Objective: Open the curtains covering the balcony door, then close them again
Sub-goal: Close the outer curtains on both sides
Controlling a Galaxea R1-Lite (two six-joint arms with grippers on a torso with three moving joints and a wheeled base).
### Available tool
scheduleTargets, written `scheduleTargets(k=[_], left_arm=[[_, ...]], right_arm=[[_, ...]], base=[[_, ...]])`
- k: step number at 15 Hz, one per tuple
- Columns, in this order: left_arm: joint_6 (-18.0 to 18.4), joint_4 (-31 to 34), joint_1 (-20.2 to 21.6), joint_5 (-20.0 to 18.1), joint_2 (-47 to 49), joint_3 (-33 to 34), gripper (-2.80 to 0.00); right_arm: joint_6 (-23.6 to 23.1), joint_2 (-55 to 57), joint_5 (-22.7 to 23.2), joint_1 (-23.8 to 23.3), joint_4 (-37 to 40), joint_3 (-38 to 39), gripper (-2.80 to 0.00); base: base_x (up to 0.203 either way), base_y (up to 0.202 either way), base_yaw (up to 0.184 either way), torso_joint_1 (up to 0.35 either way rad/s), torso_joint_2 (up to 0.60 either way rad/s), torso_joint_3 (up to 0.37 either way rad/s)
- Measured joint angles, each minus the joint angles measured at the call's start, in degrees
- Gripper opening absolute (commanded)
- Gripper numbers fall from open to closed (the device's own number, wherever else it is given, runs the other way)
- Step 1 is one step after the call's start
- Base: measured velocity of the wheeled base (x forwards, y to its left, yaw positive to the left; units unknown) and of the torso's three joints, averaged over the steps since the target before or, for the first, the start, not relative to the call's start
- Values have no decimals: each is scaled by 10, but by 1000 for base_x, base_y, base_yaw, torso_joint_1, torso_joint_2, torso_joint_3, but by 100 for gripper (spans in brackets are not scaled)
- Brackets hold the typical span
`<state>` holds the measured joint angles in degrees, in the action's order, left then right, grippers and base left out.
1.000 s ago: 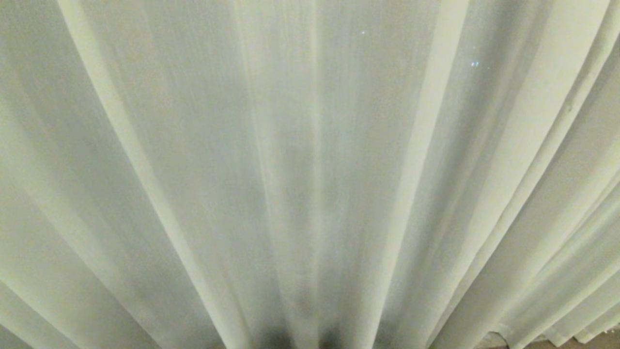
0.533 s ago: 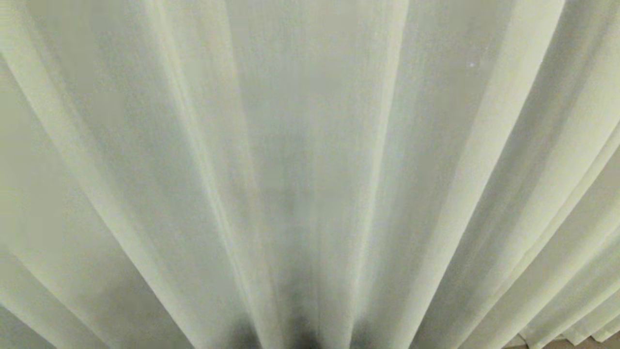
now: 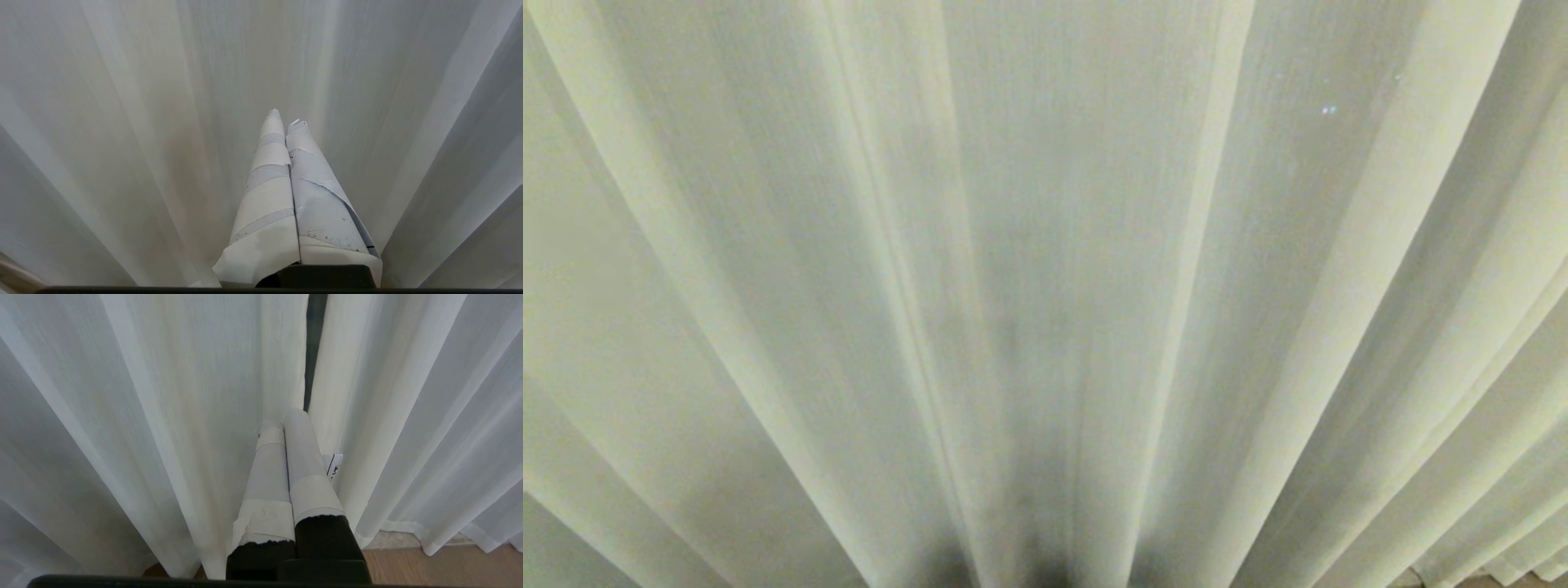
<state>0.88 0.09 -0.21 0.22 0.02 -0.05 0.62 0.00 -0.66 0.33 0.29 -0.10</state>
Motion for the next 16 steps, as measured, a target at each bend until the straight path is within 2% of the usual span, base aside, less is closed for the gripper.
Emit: scheduleTargets(k=[16], left_arm=[[4, 0, 0, 1, 0, 0, -280]], right_arm=[[0, 0, 0, 0, 0, 0, -280]], base=[[0, 0, 0, 0, 0, 0]])
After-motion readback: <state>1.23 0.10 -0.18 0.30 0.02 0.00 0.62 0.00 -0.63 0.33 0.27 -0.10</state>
